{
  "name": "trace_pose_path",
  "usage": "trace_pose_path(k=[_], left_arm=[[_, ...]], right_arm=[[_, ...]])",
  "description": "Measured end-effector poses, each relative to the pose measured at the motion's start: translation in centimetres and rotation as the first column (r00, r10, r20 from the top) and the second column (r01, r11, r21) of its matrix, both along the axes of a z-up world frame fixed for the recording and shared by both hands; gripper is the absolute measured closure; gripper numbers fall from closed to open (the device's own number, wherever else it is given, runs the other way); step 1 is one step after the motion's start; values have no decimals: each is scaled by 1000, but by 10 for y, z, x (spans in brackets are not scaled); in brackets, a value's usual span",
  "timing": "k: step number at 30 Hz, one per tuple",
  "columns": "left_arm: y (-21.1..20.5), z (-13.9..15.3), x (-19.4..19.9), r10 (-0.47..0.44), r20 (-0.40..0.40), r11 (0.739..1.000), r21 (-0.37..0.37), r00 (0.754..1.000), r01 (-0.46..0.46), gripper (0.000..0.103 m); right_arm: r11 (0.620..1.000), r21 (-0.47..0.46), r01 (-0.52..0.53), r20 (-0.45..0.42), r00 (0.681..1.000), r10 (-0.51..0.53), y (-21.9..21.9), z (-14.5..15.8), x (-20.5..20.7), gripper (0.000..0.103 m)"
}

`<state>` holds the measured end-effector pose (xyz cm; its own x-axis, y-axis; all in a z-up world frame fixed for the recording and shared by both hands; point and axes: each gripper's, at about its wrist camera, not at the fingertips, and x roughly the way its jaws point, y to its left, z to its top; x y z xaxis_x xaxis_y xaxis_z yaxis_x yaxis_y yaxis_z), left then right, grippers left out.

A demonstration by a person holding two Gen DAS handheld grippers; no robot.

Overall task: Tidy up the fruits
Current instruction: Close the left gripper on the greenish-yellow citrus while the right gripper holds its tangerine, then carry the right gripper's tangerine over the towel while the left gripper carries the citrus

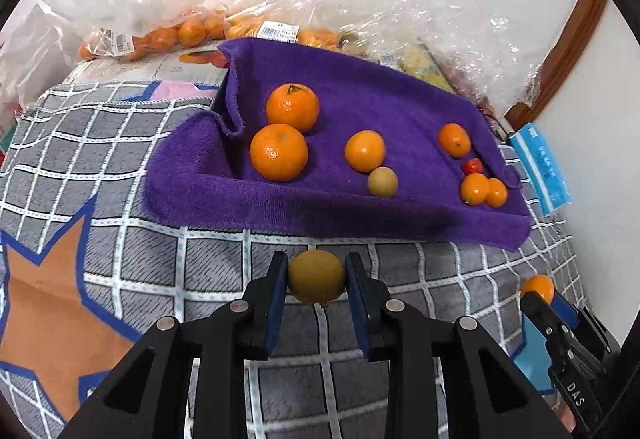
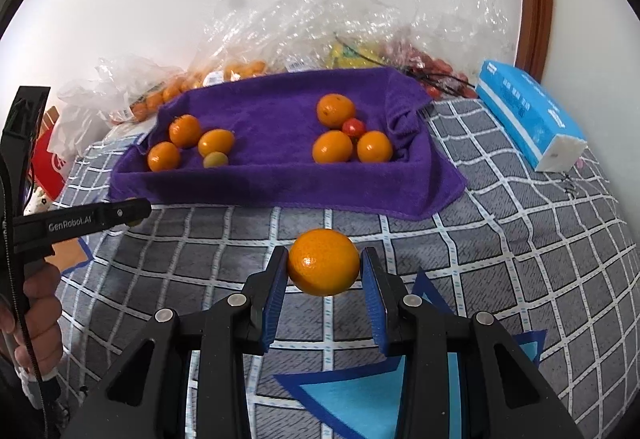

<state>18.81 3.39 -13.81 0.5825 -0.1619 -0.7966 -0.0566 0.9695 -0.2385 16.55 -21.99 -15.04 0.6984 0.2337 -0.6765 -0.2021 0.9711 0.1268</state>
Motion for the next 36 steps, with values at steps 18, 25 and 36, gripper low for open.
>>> trace_pose_path(k=[18,25,36], left_arm=[[1,73,-54,0,116,1000,31,993,-4,75],[0,95,-55,8,143,999,39,990,-13,75],[5,108,-38,18,150,999,42,989,-25,75]], right_arm=[[1000,20,1,104,995,-3,8,70,-25,66],[1000,25,-3,133,991,0,10,92,-24,66],[1000,18,-9,149,989,7,13,107,-6,66]])
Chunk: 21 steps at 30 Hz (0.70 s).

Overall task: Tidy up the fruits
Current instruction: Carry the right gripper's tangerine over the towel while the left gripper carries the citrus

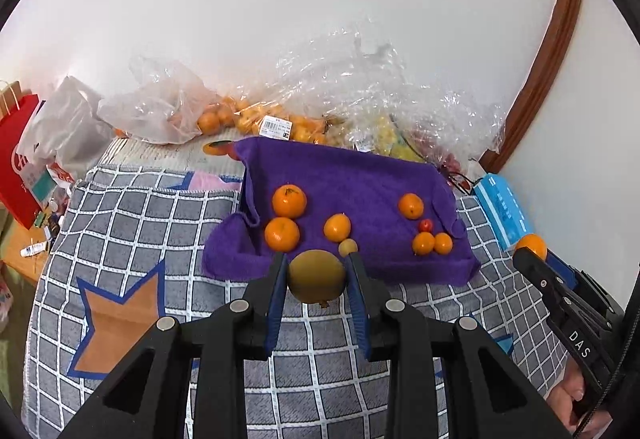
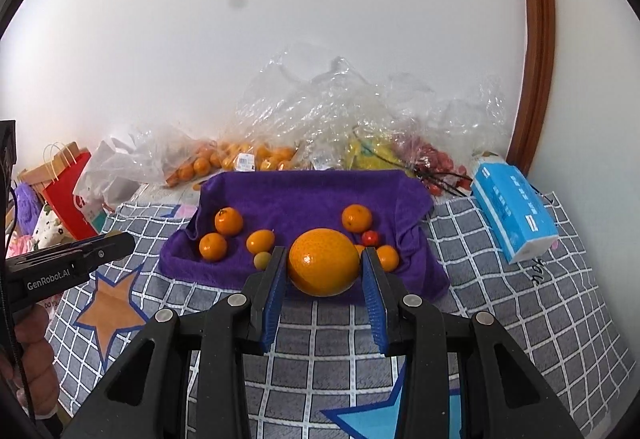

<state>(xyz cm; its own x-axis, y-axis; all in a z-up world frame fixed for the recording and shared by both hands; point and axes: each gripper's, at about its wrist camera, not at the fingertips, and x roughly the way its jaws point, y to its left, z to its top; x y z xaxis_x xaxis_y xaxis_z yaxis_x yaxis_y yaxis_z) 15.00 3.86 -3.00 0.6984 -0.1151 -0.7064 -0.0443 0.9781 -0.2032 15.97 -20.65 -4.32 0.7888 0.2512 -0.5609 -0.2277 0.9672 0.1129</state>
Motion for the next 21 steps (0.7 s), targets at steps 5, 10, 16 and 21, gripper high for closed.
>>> trace_pose_path(k=[5,10,16,21], left_arm=[[3,-1,14,5,-10,1000,3,1000,-5,75],[5,-3,29,7,-17,1000,2,1000,-7,75],[4,-6,46,4,-24,1000,18,1000,-4,75],[6,-7,57,7,-30,1000,27,1000,-6,75]], right_arm=[[1000,0,-5,-8,1000,5,2,0,14,66],[1000,-1,-7,-16,1000,7,5,-2,29,66],[1000,-8,-11,-23,1000,11,8,-7,44,66],[1000,-8,-12,-31,999,12,9,-11,56,66]])
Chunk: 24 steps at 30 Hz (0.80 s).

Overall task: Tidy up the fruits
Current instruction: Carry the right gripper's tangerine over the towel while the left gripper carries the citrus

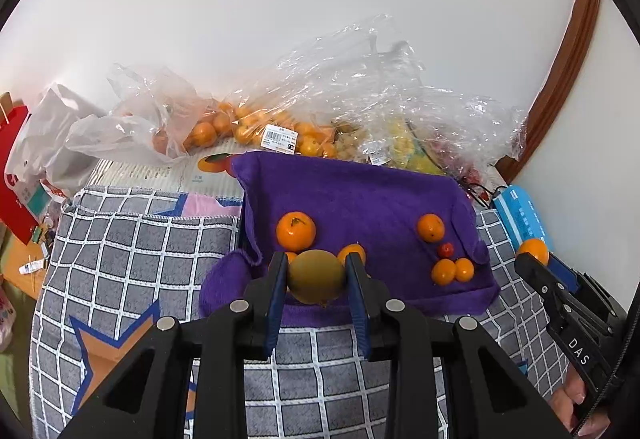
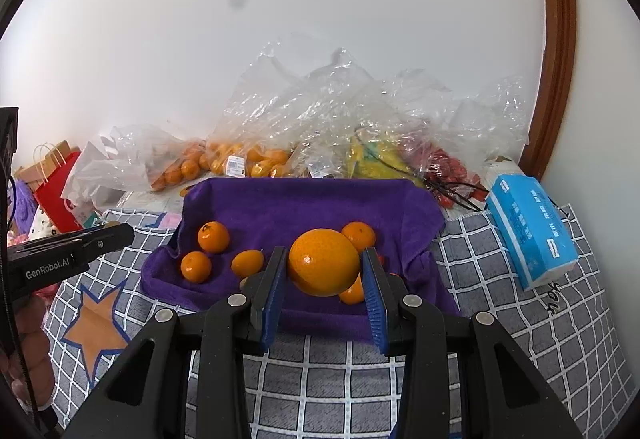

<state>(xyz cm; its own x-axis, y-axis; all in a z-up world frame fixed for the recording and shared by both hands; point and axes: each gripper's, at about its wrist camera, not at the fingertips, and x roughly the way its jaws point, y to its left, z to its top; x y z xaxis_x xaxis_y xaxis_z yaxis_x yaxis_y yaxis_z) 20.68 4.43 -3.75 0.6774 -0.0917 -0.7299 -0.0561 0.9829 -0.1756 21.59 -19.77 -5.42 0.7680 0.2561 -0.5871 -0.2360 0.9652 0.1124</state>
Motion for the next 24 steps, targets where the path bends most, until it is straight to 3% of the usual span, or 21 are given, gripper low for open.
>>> trace_pose_path(k=[24], left_arm=[[4,-13,44,4,-17,1000,25,1000,-4,75]], right_arm=[[1000,-25,2,-31,1000,-3,7,-17,47,66]])
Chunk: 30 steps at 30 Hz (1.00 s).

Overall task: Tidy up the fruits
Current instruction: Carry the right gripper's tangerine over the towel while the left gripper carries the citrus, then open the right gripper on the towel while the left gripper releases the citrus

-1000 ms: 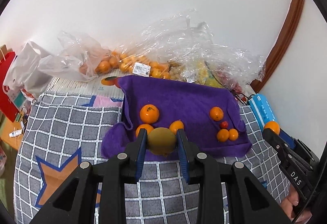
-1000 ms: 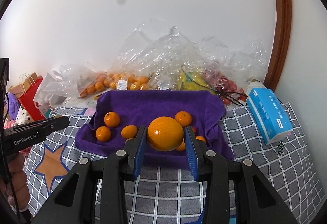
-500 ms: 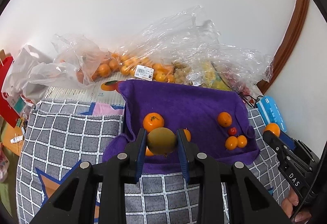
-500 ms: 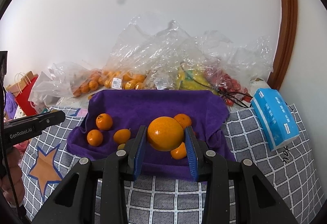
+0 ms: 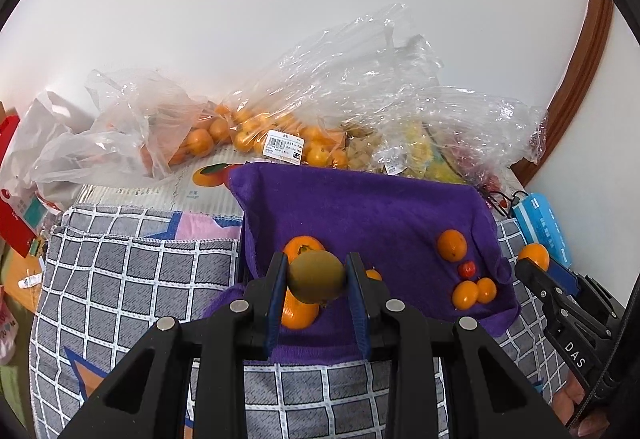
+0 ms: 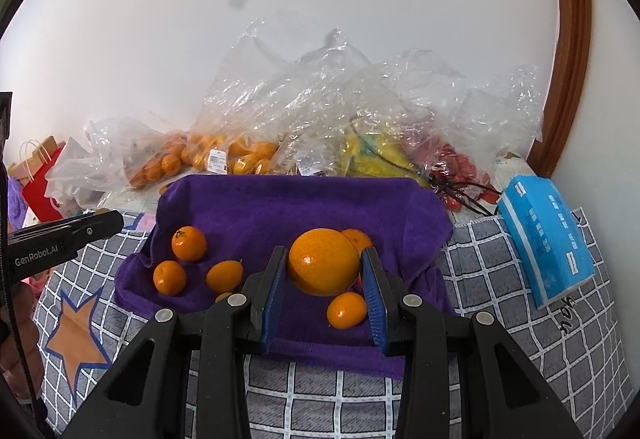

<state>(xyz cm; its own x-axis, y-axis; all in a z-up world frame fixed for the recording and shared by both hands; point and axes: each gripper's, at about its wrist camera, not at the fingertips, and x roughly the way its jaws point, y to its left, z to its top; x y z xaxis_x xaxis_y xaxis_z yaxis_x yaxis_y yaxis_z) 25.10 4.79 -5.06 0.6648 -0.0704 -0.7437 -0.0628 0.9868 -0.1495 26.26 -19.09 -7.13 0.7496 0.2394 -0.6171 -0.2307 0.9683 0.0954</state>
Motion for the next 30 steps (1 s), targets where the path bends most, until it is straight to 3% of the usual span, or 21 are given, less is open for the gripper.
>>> trace_pose_path(k=[12,30], left_arm=[[1,-15,27,0,-31,1000,-8,1000,0,75],[1,-46,63,-16,-86,1000,-23,996,14,75]], right_arm=[[1000,-1,-8,-28,1000,8,7,-14,27,66],[999,-3,-50,-128,991,50,19,-64,63,66]])
